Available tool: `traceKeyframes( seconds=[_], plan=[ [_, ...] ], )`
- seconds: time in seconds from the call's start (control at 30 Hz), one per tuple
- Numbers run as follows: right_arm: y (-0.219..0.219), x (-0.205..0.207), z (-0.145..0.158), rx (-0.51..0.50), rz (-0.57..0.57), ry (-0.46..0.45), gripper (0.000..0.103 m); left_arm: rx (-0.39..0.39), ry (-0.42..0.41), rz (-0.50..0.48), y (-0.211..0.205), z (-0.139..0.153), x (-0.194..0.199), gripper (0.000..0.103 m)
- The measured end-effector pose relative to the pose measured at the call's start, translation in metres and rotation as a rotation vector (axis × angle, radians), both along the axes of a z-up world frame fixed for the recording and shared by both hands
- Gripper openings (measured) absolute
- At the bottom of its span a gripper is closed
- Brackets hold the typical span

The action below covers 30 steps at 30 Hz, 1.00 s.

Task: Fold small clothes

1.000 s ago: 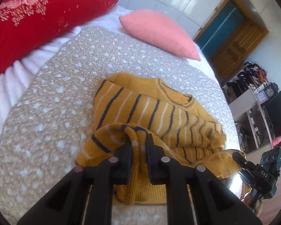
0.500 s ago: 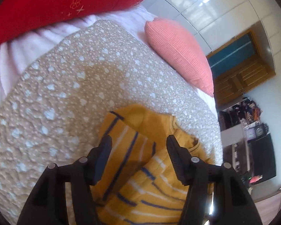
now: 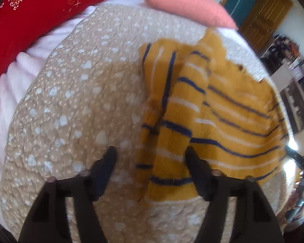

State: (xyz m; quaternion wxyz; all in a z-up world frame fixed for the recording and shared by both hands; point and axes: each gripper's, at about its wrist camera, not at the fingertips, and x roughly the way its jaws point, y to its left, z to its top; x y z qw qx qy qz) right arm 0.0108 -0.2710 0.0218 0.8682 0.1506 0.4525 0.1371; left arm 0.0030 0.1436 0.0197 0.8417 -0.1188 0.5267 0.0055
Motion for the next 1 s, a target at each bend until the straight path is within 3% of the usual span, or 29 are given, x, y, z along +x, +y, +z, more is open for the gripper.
traceKeyframes(
  seconds=[0.03, 0.07, 0.17, 0.23, 0.27, 0.37, 0.43, 0.5, 0.6, 0.7, 0.87, 1.0],
  plan=[
    [-0.006, 0.001, -0.007, 0.027, -0.005, 0.036, 0.012, 0.008, 0.013, 0.005, 0.002, 0.0, 0.003, 0.027],
    [-0.018, 0.003, -0.011, 0.057, -0.046, 0.057, 0.008, 0.006, 0.018, 0.021, 0.006, 0.002, 0.005, 0.026],
    [-0.05, 0.014, -0.018, 0.094, -0.159, 0.084, 0.01, 0.054, -0.013, 0.107, 0.018, 0.018, 0.005, 0.026],
    [-0.056, 0.011, -0.012, 0.081, -0.188, 0.082, 0.021, 0.048, -0.031, 0.127, 0.023, 0.026, 0.0, 0.03],
    [-0.057, 0.008, -0.005, 0.077, -0.191, 0.061, 0.028, 0.025, -0.042, 0.137, 0.026, 0.03, -0.006, 0.032],
    [-0.058, -0.008, 0.024, 0.039, -0.233, -0.037, 0.037, 0.012, -0.085, 0.179, 0.032, 0.039, -0.024, 0.041],
    [-0.052, -0.014, 0.042, 0.044, -0.208, -0.1, 0.038, 0.022, -0.111, 0.218, 0.034, 0.044, -0.036, 0.041],
    [-0.035, -0.009, 0.051, 0.048, -0.139, -0.12, 0.038, -0.024, -0.173, 0.229, 0.03, 0.049, -0.051, 0.046],
    [-0.001, 0.02, 0.049, 0.071, -0.024, -0.089, 0.038, -0.061, -0.253, 0.205, 0.012, 0.049, -0.057, 0.057],
    [0.024, 0.07, 0.033, 0.057, -0.003, -0.031, 0.038, -0.047, -0.271, 0.179, -0.005, 0.032, -0.046, 0.057],
    [0.039, 0.149, -0.004, -0.083, -0.063, 0.098, 0.033, -0.124, -0.216, 0.17, -0.001, 0.002, -0.028, 0.06],
    [0.064, 0.149, 0.033, -0.244, -0.068, 0.026, 0.033, -0.203, -0.213, 0.166, 0.01, -0.013, -0.029, 0.065]
  ],
)
